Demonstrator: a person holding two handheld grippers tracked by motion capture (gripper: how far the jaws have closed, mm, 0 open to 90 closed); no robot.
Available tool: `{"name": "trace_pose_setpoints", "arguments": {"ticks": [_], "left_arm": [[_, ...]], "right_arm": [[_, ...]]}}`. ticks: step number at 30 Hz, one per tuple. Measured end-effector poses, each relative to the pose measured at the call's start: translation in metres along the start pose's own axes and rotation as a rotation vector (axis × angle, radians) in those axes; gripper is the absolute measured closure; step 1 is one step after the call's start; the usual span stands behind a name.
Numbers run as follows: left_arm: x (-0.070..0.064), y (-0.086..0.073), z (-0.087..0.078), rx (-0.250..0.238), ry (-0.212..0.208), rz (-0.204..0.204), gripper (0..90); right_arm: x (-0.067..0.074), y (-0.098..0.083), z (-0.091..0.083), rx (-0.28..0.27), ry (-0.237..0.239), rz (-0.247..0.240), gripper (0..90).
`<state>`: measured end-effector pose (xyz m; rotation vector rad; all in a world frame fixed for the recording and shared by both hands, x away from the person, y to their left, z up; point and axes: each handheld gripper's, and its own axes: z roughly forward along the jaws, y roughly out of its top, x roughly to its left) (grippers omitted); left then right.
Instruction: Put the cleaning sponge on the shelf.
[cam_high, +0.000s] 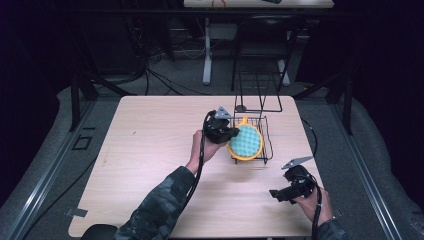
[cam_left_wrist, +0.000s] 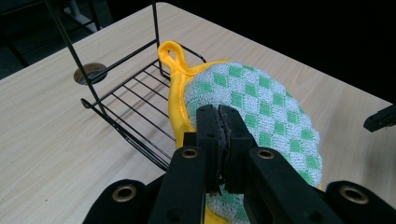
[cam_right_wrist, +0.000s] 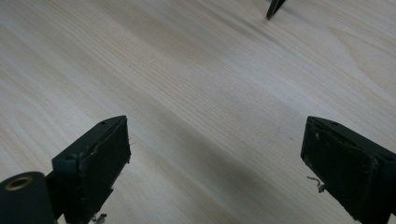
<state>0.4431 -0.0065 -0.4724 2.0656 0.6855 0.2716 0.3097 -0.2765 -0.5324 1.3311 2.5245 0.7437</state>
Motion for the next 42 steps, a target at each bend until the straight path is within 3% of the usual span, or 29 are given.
{"name": "trace_pose_setpoints", "arguments": {"ticks": [18, 42], "left_arm": [[0.007, -0.004, 0.022, -0.039, 0.004, -0.036, 88.0], [0.009, -0.009, 0.047, -0.029, 0.007, -0.069, 88.0]], "right_arm": [[0.000, 0.000, 0.000, -0.001, 0.001, 0.003, 7.7], [0.000, 0.000, 0.000, 0.003, 0.013, -0.009, 7.9]]}}
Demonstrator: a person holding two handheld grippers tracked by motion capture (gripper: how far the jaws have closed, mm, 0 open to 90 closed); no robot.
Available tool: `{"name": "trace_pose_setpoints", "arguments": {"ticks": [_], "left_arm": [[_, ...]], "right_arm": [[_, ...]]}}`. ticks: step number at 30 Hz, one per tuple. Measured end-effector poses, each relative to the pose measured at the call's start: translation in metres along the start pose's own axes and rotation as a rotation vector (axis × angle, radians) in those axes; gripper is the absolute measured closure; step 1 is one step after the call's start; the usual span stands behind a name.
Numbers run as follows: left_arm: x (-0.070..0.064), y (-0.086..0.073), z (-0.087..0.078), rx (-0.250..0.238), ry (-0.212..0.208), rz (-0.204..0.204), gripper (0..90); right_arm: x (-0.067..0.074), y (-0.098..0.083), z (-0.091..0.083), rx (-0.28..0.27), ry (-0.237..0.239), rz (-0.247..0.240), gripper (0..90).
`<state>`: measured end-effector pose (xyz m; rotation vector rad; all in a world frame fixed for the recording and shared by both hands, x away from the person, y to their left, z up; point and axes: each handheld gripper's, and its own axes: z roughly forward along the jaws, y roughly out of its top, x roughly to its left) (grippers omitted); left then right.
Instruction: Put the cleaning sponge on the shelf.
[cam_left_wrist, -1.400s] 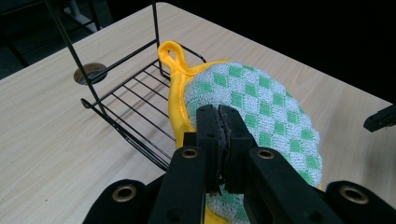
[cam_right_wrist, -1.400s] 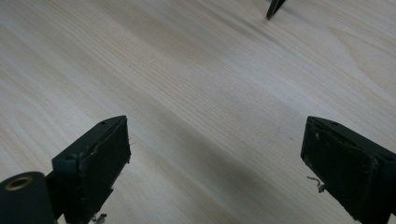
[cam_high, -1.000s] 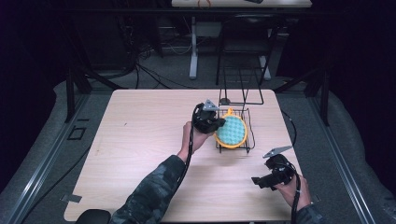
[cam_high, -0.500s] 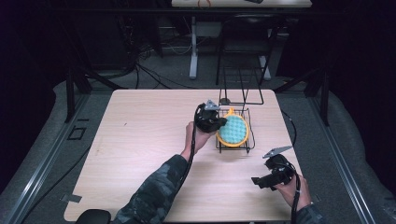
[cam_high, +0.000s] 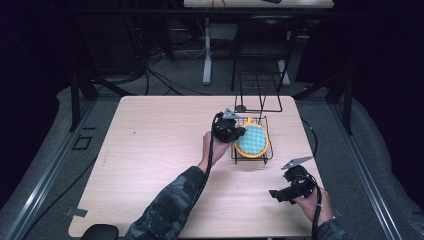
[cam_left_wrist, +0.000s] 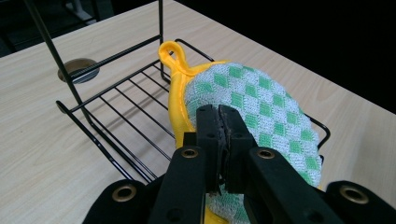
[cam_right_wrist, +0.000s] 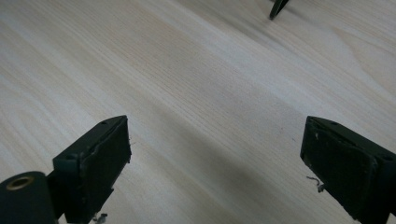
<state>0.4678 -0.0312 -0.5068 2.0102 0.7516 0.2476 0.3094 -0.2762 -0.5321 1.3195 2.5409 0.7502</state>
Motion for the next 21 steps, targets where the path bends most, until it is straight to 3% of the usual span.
{"name": "trace_pose_setpoints", "arguments": {"ticks": [21], "left_arm": [[0.006, -0.004, 0.014, 0.030, 0.022, -0.025, 88.0]], "right_arm": [[0.003, 0.001, 0.001, -0.006, -0.004, -0.002, 8.0]]}}
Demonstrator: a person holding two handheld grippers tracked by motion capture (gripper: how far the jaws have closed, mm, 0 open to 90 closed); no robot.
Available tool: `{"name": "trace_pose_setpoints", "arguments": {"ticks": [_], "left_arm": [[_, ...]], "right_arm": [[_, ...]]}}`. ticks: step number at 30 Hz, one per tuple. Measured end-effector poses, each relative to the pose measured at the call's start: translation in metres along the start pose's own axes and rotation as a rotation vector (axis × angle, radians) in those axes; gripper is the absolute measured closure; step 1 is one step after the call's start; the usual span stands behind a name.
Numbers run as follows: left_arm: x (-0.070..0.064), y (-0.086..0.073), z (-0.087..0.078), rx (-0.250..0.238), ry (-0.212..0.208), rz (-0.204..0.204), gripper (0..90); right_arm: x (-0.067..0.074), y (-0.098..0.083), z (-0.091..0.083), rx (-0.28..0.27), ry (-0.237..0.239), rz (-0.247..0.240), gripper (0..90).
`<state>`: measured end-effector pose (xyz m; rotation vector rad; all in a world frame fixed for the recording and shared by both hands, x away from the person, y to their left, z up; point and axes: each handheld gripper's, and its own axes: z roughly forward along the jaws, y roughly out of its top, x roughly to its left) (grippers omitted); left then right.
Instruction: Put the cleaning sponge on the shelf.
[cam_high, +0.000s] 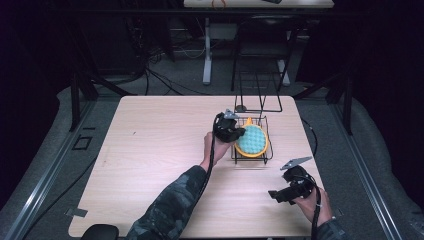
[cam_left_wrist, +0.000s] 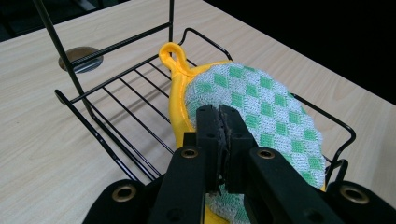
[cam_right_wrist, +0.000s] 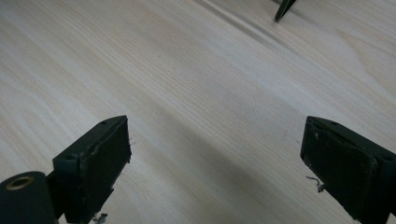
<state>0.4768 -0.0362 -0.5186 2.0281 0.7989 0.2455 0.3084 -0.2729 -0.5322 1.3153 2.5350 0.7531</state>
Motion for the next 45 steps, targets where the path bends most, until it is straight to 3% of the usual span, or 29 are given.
{"name": "trace_pose_setpoints", "arguments": {"ticks": [5, 7, 15, 23, 31, 38, 45], "left_arm": [[0.002, 0.000, 0.002, 0.020, -0.001, 0.000, 88.0], [0.002, -0.002, 0.005, 0.000, 0.009, -0.012, 87.9], [0.004, -0.007, 0.012, 0.031, 0.032, -0.035, 87.3], [0.007, -0.004, 0.015, 0.030, 0.060, -0.046, 87.0], [0.007, -0.003, 0.015, 0.026, 0.058, -0.055, 83.3], [0.008, -0.003, 0.014, 0.036, 0.036, -0.078, 54.3], [0.011, -0.004, 0.004, 0.006, 0.022, -0.088, 34.9]], "right_arm": [[0.000, 0.000, 0.000, 0.001, 0.001, -0.003, 7.9], [0.000, 0.000, 0.000, 0.001, 0.001, -0.003, 8.0], [0.001, 0.000, 0.001, -0.006, 0.008, -0.008, 7.9], [0.000, 0.000, 0.001, -0.006, 0.007, -0.008, 8.1], [0.000, 0.000, 0.000, 0.001, 0.004, -0.007, 8.1], [-0.001, -0.001, 0.001, -0.001, 0.007, -0.004, 8.0], [-0.002, -0.003, 0.000, -0.001, 0.005, 0.002, 8.1]]}}
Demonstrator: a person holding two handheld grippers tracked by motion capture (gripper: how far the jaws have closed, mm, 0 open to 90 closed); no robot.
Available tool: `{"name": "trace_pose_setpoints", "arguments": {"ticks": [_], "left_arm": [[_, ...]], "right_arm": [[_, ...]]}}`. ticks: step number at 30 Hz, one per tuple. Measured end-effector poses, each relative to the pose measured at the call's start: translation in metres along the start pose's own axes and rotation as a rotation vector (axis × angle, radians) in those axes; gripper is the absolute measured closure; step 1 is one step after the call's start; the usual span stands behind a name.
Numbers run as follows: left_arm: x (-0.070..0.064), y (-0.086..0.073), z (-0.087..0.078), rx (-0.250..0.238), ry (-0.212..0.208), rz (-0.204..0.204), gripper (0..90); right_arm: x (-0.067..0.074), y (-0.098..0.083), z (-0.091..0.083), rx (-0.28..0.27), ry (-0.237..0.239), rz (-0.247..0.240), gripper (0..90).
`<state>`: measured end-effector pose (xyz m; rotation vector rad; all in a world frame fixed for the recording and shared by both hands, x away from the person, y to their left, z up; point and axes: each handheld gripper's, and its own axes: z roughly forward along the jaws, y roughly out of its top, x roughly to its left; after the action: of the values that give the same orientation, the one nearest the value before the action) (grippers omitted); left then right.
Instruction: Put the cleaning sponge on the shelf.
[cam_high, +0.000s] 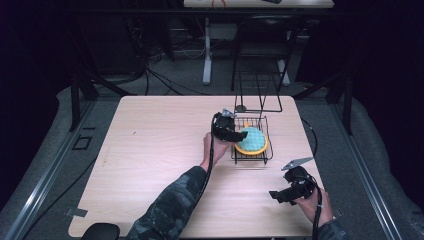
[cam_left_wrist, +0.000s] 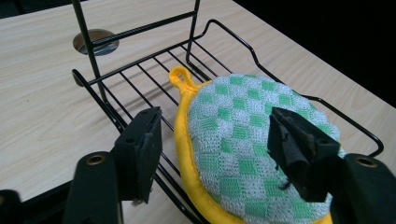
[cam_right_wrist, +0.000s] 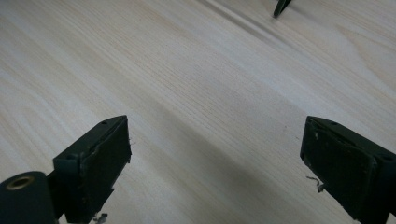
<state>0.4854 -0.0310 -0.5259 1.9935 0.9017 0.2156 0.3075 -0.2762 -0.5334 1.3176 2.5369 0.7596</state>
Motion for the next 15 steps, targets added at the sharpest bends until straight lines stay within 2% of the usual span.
{"name": "trace_pose_setpoints", "arguments": {"ticks": [4, 9, 15], "left_arm": [[0.000, 0.000, -0.007, -0.011, 0.006, 0.006, 25.2], [0.003, 0.004, -0.023, -0.023, 0.024, 0.014, 17.3], [0.010, 0.005, -0.045, -0.022, 0.049, 0.037, 14.7]], "right_arm": [[0.001, 0.001, 0.000, 0.001, 0.001, -0.010, 8.0], [0.002, 0.001, 0.000, -0.004, 0.002, -0.006, 8.0], [0.003, 0.001, 0.000, 0.003, 0.005, -0.004, 8.0]]}}
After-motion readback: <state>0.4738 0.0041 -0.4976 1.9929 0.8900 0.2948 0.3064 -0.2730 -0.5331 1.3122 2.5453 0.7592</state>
